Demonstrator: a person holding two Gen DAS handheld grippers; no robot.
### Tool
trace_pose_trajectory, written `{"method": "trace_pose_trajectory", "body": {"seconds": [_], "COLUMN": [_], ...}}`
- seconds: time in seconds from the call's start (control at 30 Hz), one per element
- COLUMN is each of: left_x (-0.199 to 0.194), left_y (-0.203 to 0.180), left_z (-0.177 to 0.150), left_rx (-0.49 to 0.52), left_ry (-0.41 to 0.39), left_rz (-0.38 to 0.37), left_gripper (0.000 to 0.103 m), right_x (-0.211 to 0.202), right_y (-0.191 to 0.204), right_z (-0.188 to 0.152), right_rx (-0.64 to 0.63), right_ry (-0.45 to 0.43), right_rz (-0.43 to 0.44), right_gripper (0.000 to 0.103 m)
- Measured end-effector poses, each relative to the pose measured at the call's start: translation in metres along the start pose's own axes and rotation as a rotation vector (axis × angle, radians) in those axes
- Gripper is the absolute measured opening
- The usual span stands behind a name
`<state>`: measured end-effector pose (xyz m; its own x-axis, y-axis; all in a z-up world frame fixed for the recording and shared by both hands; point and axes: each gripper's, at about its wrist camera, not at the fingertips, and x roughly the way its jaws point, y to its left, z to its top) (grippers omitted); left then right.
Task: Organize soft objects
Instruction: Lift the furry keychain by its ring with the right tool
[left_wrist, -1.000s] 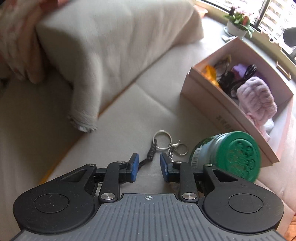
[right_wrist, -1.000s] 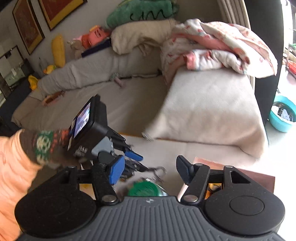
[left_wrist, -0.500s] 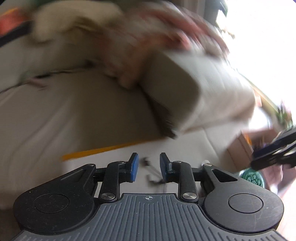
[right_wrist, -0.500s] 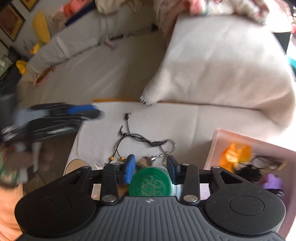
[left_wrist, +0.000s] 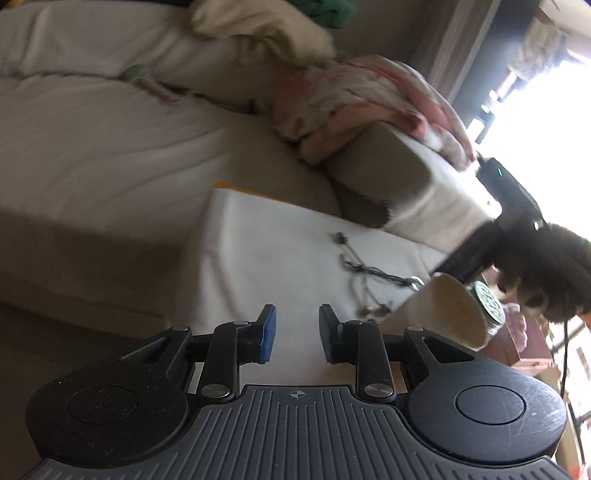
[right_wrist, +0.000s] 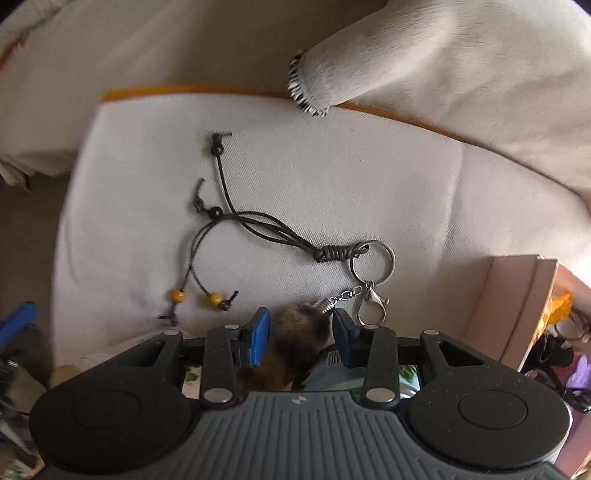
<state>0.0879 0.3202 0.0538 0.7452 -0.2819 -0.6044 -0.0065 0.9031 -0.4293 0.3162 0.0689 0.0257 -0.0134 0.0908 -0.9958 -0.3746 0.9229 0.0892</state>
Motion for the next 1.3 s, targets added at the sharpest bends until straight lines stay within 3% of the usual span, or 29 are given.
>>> {"method": "trace_pose_trajectory", "body": {"seconds": [0.03,0.07,0.13,0.3,0.7,0.9,1.07,1.3], "left_x": [-0.004,-0.007,-0.013,-0.019,-0.056,-0.07,-0.04,0.044], "left_y": [0.006,0.01,0.015,0.007,-0.068,-0.129,-0.186,-0.237], "left_z": [-0.003,-0.004,-0.007,-0.007,-0.007,-0.012,-0.036,-0.079], "left_rx": [-0.022,-0.041,-0.067,-0.071,0.072,0.201,0.308,0.279], "left_ry": [-0.009,-0.018,-0.035,-0.047,-0.113,-0.144,-0.047,0.203], "left_rz": [0.003,0.004,0.005,-0.005,-0.049,-0.12,-0.217,-0.263], "left_gripper": [0.028,0.028,0.028,0.028,0.028,0.028,0.028,0.028], "right_x": [0.002,0.001,-0.016,-0.1,-0.301,-0.373,-0.384,-0.34], "right_y": [0.002,0.003,0.005,0.02,0.037,-0.008,-0.066,-0.145], "right_z": [-0.001,-0.002,-0.006,-0.032,-0.163,-0.231,-0.263,-0.264], "right_rx": [-0.009,-0.01,-0.008,-0.1,-0.241,-0.211,-0.158,-0.077], "right_ry": [0.005,0.008,-0.051,-0.301,-0.886,-1.146,-1.25,-1.221], "right_rz": [-0.01,0.004,0.067,0.128,0.209,0.214,0.213,0.267], "right_gripper": [0.014,0.014,0.013,0.012,0.012,0.012,0.012,0.012]}}
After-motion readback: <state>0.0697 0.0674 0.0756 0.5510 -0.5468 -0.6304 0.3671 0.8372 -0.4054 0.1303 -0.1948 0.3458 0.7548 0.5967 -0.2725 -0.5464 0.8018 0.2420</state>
